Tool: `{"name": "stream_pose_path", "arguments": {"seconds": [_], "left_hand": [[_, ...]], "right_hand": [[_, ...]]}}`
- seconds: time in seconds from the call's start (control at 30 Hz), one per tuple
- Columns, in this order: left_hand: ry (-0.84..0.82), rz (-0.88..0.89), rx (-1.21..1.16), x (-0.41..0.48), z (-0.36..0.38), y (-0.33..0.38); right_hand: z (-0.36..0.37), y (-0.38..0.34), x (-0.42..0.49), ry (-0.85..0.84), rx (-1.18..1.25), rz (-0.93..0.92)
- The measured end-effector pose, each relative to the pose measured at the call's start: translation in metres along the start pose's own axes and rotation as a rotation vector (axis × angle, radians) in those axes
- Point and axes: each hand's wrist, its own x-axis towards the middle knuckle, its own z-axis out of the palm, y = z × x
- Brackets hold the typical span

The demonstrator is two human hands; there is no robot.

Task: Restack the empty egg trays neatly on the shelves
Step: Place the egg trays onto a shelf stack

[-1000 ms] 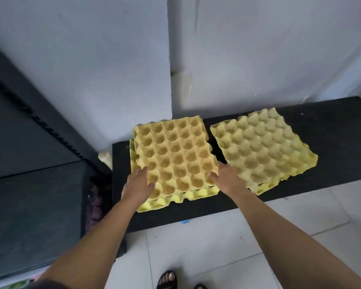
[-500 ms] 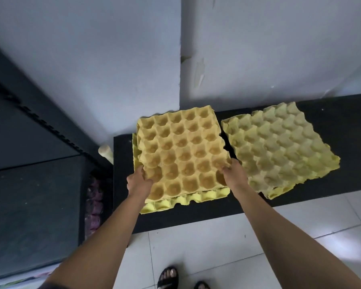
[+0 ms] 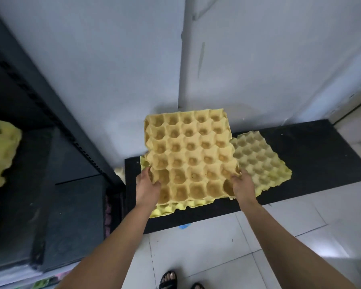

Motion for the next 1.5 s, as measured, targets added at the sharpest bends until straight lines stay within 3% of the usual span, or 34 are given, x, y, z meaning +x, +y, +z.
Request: {"name": "stream_pose_path", "arguments": {"seconds": [0.37, 0.77, 1.2, 1.5], "left_hand": [[0.098, 0.241, -0.046, -0.112, -0.078, 0.076], [0.29, 0.517, -0.156, -0.305, -0.175, 0.075], [0.578, 0.787, -0.171, -0.41, -0.33, 0.063], [0.702, 0.903, -0.192, -0.434, -0.48, 0.036]], "right_hand": [[-0.089, -0.061, -0.114, 0.063, 0.246, -0.193], [-0.155, -0.051, -0.285, 0.076, 0.382, -0.422], [-0.134, -0.133, -0.426, 0.125, 0.508, -0.65], [-0.071, -0.196, -0.541, 0.094, 0.62, -0.869]]}}
